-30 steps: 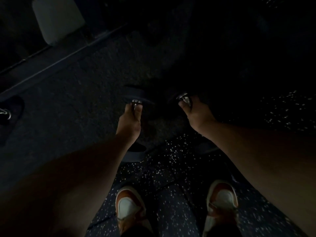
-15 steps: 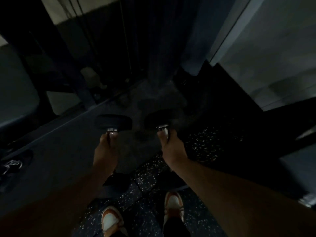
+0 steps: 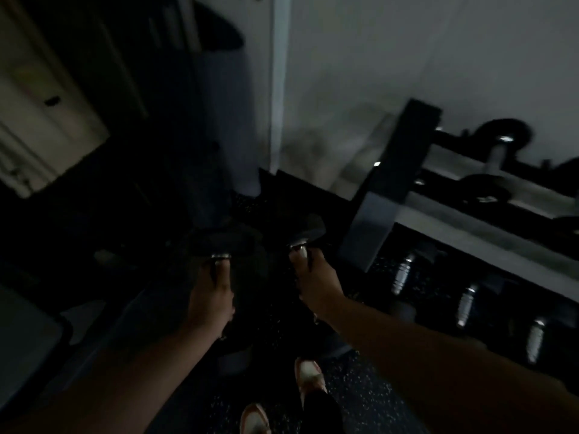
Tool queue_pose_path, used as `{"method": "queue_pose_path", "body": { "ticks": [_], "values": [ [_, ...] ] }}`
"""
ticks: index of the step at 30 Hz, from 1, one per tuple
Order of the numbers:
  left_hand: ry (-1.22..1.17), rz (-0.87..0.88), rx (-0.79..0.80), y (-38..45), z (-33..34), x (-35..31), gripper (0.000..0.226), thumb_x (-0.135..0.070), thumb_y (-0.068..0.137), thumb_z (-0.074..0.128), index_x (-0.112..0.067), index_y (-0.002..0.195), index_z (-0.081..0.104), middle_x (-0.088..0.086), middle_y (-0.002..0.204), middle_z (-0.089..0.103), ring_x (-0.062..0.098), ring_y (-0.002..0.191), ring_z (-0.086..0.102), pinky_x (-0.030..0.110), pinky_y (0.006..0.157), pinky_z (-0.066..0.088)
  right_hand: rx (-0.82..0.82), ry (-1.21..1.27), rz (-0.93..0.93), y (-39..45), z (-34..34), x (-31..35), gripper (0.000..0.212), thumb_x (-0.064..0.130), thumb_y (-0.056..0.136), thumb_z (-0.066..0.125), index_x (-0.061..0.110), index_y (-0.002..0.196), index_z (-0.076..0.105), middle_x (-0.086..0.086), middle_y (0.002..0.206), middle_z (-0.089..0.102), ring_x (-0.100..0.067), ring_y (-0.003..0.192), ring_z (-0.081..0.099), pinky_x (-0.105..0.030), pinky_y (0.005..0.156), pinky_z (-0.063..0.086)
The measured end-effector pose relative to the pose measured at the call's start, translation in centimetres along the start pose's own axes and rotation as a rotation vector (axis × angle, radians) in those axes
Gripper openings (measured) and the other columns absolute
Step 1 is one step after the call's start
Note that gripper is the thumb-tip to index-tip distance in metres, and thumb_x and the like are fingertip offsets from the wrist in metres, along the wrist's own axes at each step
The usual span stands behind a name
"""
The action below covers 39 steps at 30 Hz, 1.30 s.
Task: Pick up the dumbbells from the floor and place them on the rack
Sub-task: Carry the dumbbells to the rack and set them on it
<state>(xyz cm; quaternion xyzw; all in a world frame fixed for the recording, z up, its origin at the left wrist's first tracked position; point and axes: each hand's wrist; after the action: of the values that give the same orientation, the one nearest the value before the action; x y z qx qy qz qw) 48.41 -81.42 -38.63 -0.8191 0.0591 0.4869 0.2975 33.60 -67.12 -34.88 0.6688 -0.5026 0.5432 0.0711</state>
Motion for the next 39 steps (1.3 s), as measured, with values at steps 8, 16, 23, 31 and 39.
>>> {"method": "queue_pose_path", "body": {
  "ticks": [8,16,23,31,39],
  "values": [
    [0.136,0.209,0.261,-7.7,7.2,-10.3,0.052,-0.066,0.095,0.035,-0.018,0.103,0.055,0.009,0.066,0.057,0.03,0.042,0.058,0.03,0.041,0.046,-0.365,0.08,0.026,-8.6,-12.5,-0.2,0.025,0.054,0.095,0.047,0.029,0.097,0.049,0.006,0.083,0.062,-0.015,0.075,0.057,-0.026,0.066,0.037],
    [0.131,0.31,0.554,-18.2,19.9,-16.2,0.036,-0.059,0.097,0.044,-0.025,0.1,0.055,0.009,0.06,0.055,0.018,0.034,0.049,0.027,0.037,0.043,-0.605,0.222,0.101,-15.9,-27.1,-5.5,0.032,0.049,0.097,0.05,0.018,0.103,0.052,-0.006,0.091,0.067,-0.036,0.085,0.065,-0.04,0.072,0.05],
    [0.149,0.337,0.732,-29.8,31.2,-18.8,0.028,-0.059,0.096,0.046,-0.032,0.09,0.055,0.009,0.06,0.053,0.018,0.037,0.047,0.026,0.037,0.041,-0.77,0.233,0.121,-22.1,-39.9,-12.0,0.028,0.048,0.096,0.051,0.021,0.096,0.052,0.004,0.079,0.063,-0.026,0.076,0.062,-0.025,0.059,0.048],
    [0.207,0.362,0.821,-39.5,43.7,-20.3,0.03,-0.052,0.099,0.047,-0.024,0.1,0.056,0.01,0.062,0.056,0.02,0.038,0.049,0.027,0.037,0.042,-0.819,0.214,0.187,-26.2,-52.3,-19.9,0.027,0.052,0.095,0.05,0.025,0.094,0.052,0.011,0.077,0.062,-0.018,0.078,0.061,-0.026,0.067,0.04],
    [0.196,0.319,0.875,-41.4,57.3,-22.8,0.03,-0.05,0.1,0.045,-0.022,0.1,0.055,0.011,0.062,0.053,0.016,0.032,0.043,0.023,0.036,0.04,-0.845,0.22,0.244,-22.9,-62.5,-26.0,0.024,0.052,0.094,0.052,0.028,0.094,0.053,0.014,0.08,0.062,-0.013,0.082,0.059,-0.026,0.073,0.037]
  ]
}}
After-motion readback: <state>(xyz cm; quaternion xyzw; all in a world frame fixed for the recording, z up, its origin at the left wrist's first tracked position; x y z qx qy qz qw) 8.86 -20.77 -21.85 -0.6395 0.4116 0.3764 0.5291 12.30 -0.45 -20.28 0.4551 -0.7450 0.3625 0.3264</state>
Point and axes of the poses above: each hand's wrist, its own y-axis towards the middle knuckle, its own z-axis out of the palm, x = y × z
